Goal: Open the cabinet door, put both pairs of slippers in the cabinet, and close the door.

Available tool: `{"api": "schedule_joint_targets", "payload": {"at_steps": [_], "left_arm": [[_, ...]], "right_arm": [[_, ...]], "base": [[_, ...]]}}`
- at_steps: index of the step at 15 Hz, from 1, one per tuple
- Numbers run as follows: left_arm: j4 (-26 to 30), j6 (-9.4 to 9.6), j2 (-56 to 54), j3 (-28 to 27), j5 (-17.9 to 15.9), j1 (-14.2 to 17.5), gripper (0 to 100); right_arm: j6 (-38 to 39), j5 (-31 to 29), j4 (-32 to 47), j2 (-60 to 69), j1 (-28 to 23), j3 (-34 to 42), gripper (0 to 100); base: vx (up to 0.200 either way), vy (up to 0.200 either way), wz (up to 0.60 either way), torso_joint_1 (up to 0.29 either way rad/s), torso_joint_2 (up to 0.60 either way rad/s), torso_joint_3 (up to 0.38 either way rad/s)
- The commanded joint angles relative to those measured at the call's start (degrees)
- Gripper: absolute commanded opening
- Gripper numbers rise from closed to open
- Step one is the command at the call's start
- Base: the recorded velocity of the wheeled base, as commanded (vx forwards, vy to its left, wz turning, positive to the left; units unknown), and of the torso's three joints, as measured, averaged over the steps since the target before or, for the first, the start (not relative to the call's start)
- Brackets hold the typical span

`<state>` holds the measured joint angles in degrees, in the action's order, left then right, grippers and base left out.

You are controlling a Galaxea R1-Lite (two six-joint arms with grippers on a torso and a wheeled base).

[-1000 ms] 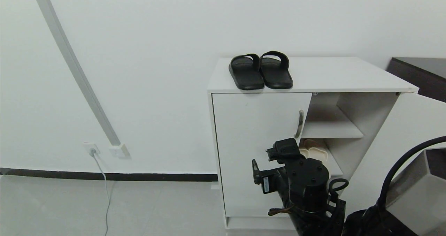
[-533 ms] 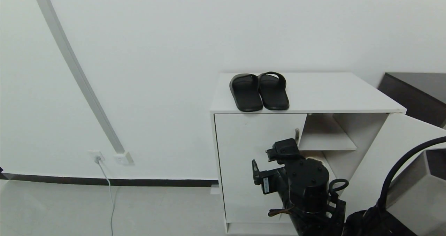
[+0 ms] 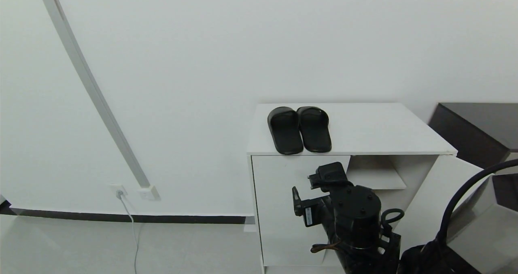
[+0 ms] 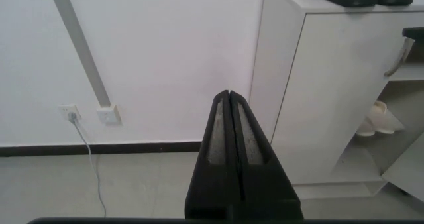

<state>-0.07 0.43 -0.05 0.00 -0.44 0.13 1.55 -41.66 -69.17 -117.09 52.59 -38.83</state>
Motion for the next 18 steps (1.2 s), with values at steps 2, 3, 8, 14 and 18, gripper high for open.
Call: {"api": "schedule_joint_targets", "payload": {"at_steps": [2, 3, 8, 14, 18], "left_arm": [[0.0, 0.01, 0.0, 0.0, 0.0, 0.0, 0], [0.0, -0.08, 0.0, 0.0, 0.0, 0.0, 0], [0.0, 0.01, 0.0, 0.0, 0.0, 0.0, 0], [0.0, 0.10, 0.0, 0.0, 0.0, 0.0, 0], [0.0, 0.01, 0.0, 0.0, 0.0, 0.0, 0]], "right_arm": [[0.2, 0.1, -0.2, -0.5, 0.0, 0.0, 100], [0.2, 0.5, -0.4, -0.7, 0.0, 0.1, 100], [1.1, 3.5, -2.5, -3.4, -1.3, -0.5, 100], [3.1, 3.6, 15.2, -0.3, -5.9, -17.0, 100], [10.5, 3.8, 37.0, 4.3, -6.4, -28.1, 100]], "base": [[0.000, 0.000, 0.00, 0.273, -0.61, -0.344], [0.000, 0.000, 0.00, 0.232, -0.53, -0.300], [0.000, 0.000, 0.00, 0.187, -0.41, -0.225], [0.000, 0.000, 0.00, 0.080, -0.17, -0.093], [0.000, 0.000, 0.00, 0.000, 0.00, 0.000]]}}
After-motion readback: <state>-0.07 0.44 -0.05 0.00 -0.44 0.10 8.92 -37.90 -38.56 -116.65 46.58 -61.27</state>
